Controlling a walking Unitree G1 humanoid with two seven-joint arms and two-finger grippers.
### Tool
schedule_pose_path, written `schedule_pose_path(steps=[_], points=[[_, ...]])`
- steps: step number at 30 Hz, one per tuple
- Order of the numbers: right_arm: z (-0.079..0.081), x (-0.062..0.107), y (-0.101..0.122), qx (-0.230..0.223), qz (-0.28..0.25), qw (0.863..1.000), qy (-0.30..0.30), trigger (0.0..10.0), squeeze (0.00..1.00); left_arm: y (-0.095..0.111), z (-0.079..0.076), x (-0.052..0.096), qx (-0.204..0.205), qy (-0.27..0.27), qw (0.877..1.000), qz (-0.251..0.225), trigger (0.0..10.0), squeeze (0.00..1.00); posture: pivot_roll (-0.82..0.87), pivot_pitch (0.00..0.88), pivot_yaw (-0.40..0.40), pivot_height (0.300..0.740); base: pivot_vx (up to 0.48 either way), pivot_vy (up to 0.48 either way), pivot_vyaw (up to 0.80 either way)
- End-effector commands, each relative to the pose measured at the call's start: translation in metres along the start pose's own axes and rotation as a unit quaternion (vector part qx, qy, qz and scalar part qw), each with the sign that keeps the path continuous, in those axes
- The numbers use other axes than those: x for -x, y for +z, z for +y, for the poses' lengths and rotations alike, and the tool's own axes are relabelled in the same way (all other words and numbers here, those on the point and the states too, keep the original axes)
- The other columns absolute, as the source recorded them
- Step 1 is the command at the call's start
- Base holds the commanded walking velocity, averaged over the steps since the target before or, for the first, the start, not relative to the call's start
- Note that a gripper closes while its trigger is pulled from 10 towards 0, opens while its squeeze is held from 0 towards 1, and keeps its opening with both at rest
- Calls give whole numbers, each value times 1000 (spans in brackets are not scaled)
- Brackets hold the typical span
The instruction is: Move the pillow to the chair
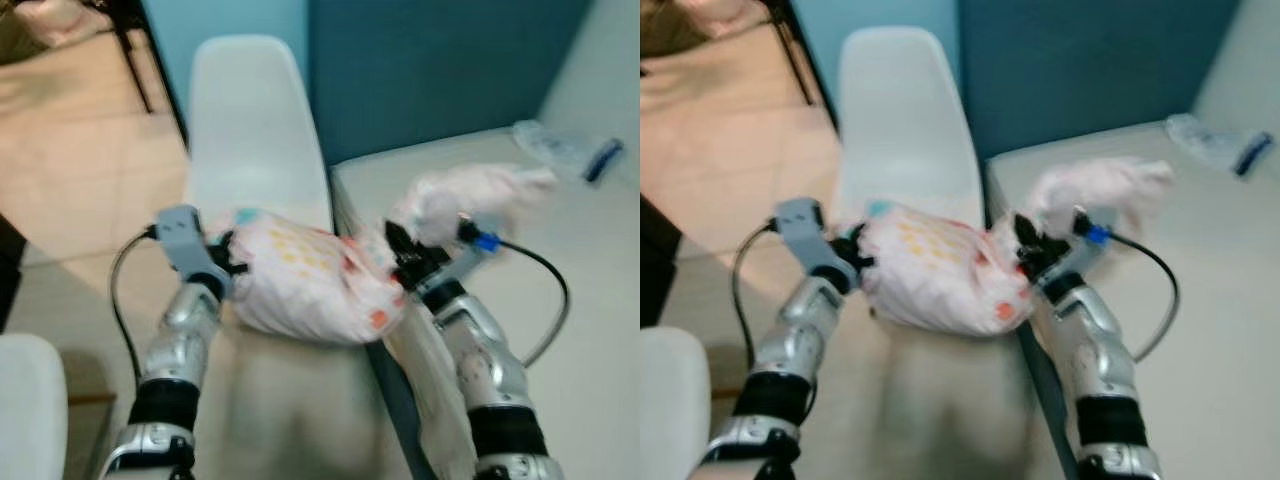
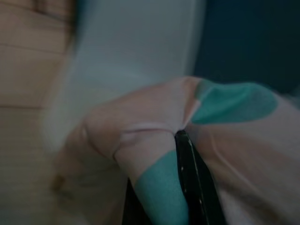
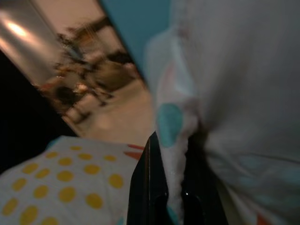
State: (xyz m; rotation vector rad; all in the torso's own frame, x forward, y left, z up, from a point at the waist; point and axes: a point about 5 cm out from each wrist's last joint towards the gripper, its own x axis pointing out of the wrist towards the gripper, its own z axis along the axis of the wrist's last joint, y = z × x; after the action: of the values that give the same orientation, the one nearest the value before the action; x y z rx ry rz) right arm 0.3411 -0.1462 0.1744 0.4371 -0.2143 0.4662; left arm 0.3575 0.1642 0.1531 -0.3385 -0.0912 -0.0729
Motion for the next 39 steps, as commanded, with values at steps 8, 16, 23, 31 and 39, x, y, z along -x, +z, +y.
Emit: schedule_pose_path(steps=[8,16,23,31,39], points=[[10,-5,2,0,-8,1000,15,10000,0,3,-4,0,-1,-8,1000,-11,10000,0,-62,146,37,740,480,0,95],[2,-6,2,-8,1,1000,-16,10000,0,2,-6,-1,-2,-15,1000,-7,10000,0,-61,138,40,740,480,0,0],[1,-7,2,-11,1,1000,-24,10000,0,2,-10,-1,-2,-24,1000,-5,10000,0,-63,132,43,740,480,0,-666],[1,-6,4,-6,-4,1000,-26,10000,0,0,-12,-1,0,-28,1000,-3,10000,0,-62,139,43,740,480,0,-95],[-1,-5,3,-8,-4,999,-35,10000,0,-2,-13,0,1,-29,1000,0,10000,0,-61,144,45,740,480,0,-637]])
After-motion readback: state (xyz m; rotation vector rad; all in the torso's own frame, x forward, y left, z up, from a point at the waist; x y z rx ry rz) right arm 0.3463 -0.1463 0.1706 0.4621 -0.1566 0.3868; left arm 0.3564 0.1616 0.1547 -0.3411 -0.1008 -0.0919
